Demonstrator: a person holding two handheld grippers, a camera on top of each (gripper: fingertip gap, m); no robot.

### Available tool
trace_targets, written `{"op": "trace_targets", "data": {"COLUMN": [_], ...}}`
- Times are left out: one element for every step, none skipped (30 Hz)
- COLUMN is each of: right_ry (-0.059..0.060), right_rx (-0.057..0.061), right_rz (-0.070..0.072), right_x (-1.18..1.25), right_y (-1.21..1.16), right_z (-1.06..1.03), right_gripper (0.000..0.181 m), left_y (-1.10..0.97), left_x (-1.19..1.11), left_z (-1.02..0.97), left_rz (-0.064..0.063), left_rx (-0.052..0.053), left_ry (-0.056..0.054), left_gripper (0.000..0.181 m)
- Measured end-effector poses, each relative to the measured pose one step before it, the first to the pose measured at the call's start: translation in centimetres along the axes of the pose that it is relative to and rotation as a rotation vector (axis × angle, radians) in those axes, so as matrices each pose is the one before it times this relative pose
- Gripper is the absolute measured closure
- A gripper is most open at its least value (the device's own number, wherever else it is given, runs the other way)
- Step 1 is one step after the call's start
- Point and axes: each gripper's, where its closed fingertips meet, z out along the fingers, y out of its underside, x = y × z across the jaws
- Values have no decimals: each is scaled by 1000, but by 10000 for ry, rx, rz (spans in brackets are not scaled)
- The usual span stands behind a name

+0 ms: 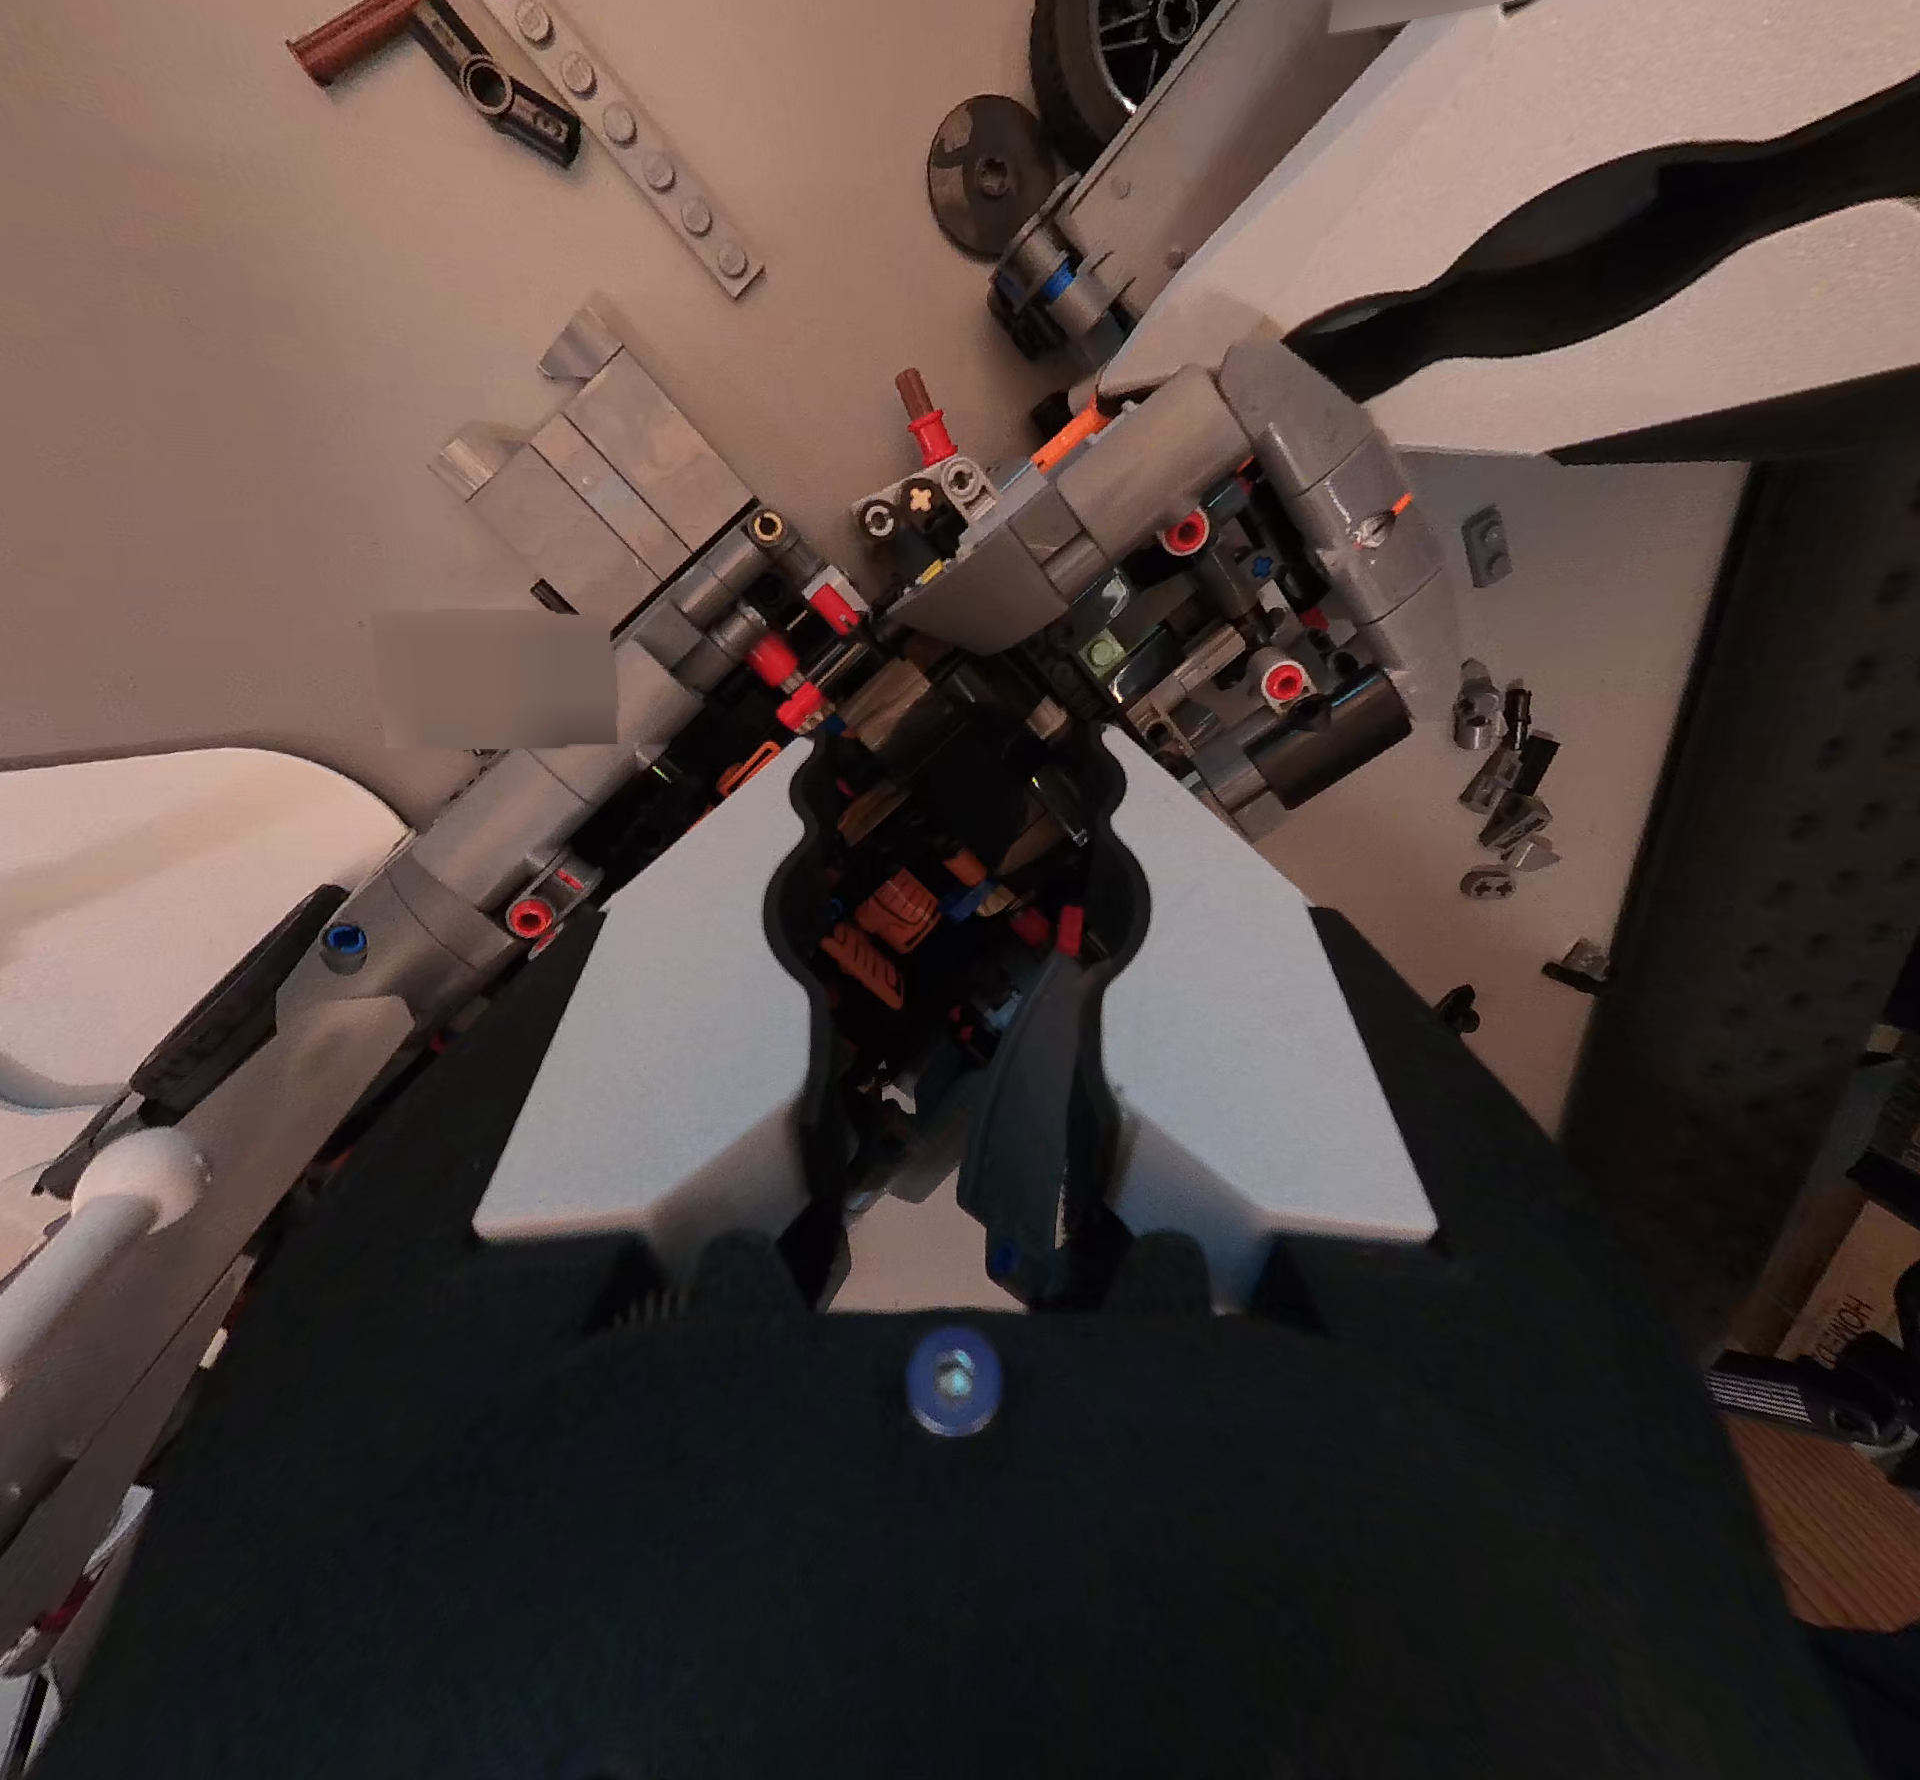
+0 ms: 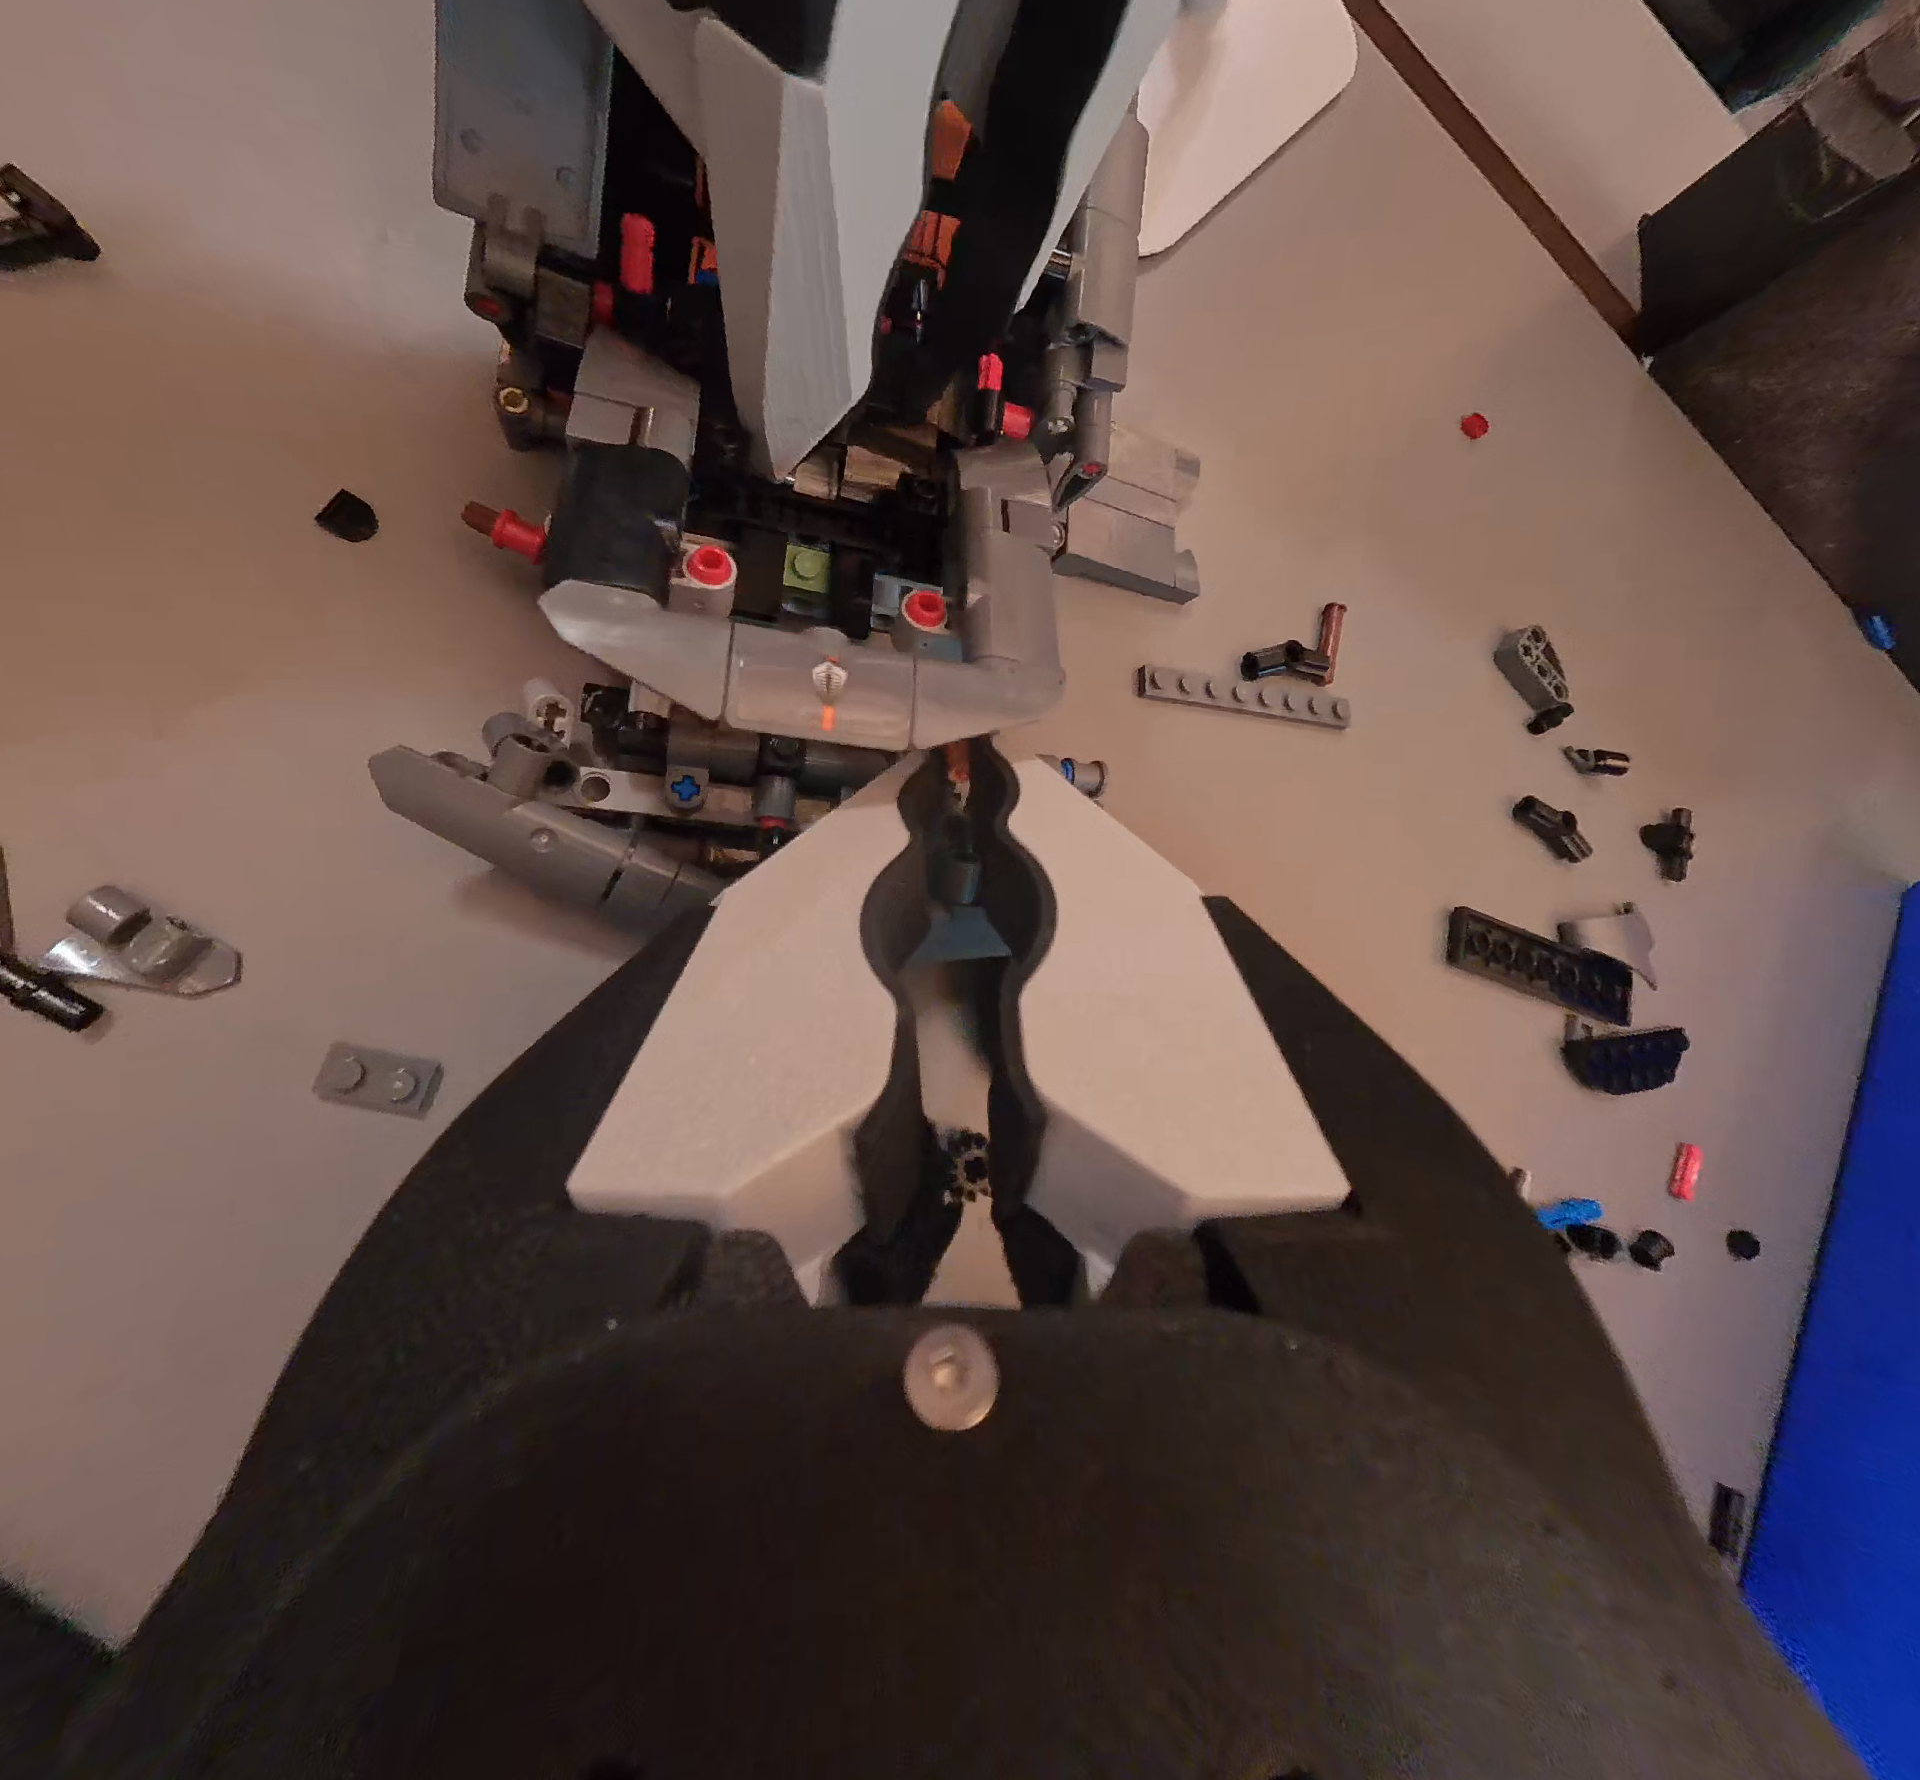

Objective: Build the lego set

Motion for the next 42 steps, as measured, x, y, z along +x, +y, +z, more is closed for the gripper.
{"op": "trace_targets", "data": {"right_ry": [40,89,14,-112,-169,-103,-7,21,-10,2,72,106,100,81,76,40,-25,-30,73,98,35,-24,-90,-141,-164,-261,-445,-485,-277,-298,-529,-394,-147,-160,-58,66,-51,-130,-99,-157,-181,-145], "right_rx": [-37,-59,5,62,72,45,8,-11,2,9,-17,-25,-24,-18,-3,38,-9,-71,-32,72,95,11,25,195,258,127,80,316,372,134,33,41,-162,-378,-275,-125,-156,-215,-270,-251,-254,-384], "right_rz": [21,-44,72,275,348,228,93,115,192,185,116,68,42,4,-1,59,153,101,-71,-130,-100,-62,-11,17,37,84,137,116,54,73,143,146,103,60,16,-37,-36,46,123,104,117,174], "right_x": [19,-24,-12,18,12,-13,7,17,9,21,21,-21,-25,-4,66,103,17,-153,-141,-76,-63,-38,-1,33,90,49,-116,-204,65,152,-66,193,595,548,593,628,356,235,285,160,100,98], "right_y": [76,94,23,-21,-35,14,24,28,10,-1,6,4,10,27,9,-66,-28,76,33,-144,-145,54,99,-152,-248,-57,-20,-412,-588,-373,-308,-301,52,378,210,-39,-31,63,157,157,245,453], "right_z": [58,52,13,-11,-13,-10,-1,4,-3,-18,-8,-6,-19,-21,-21,-36,13,111,67,-74,-88,-39,-87,-342,-534,-573,-586,-787,-983,-925,-737,-572,-366,-139,19,129,311,497,595,662,683,719], "right_gripper": [181,181,181,181,181,181,181,181,181,181,181,181,181,181,181,181,181,181,181,181,181,181,181,181,181,181,181,181,181,181,181,176,174,173,172,172,171,169,168,168,168,167], "left_y": [4,8,-8,-4,-12,-6,-10,-5,-11,-6,-4,-10,-9,-21,-9,-34,-109,-117,-43,2,-9,-4,6,14,1,1,3,6,6,25,24,9,13,36,40,55,65,87,115,88,63,86], "left_x": [-6,1,0,-4,-6,1,7,14,8,0,10,7,1,17,10,43,159,170,84,6,-12,-7,5,4,25,13,17,16,17,34,41,34,31,61,83,99,110,159,147,80,74,34], "left_z": [9,-4,4,-1,2,11,0,0,3,-7,5,5,10,3,-1,11,21,54,38,6,-18,-28,-8,6,6,1,-11,-1,-11,13,8,0,3,17,-4,7,12,8,10,8,2,16], "left_rz": [0,1,-6,-3,-10,-7,4,-7,-2,-2,10,4,1,-7,-15,21,19,21,35,6,-27,-25,-9,20,32,16,22,13,2,42,28,10,21,25,28,35,66,70,70,28,79,49], "left_rx": [-2,-6,-9,-24,-19,-1,14,23,21,24,18,1,0,6,-1,7,52,24,-32,-25,25,48,34,9,12,28,31,23,7,-11,-18,-17,-19,-4,3,-4,-9,-17,-29,-27,-17,-5], "left_ry": [-3,1,11,2,-3,-1,-1,7,-3,-9,-9,0,9,22,6,3,59,34,-25,-15,42,38,-1,-36,-38,-18,-6,12,19,5,10,0,-11,3,25,20,15,39,25,-17,-49,-39], "left_gripper": [137,137,137,137,137,137,134,134,134,134,137,137,137,137,137,134,138,139,138,138,138,139,139,138,138,138,138,138,138,138,138,138,138,138,138,138,138,138,138,138,138,138]}}
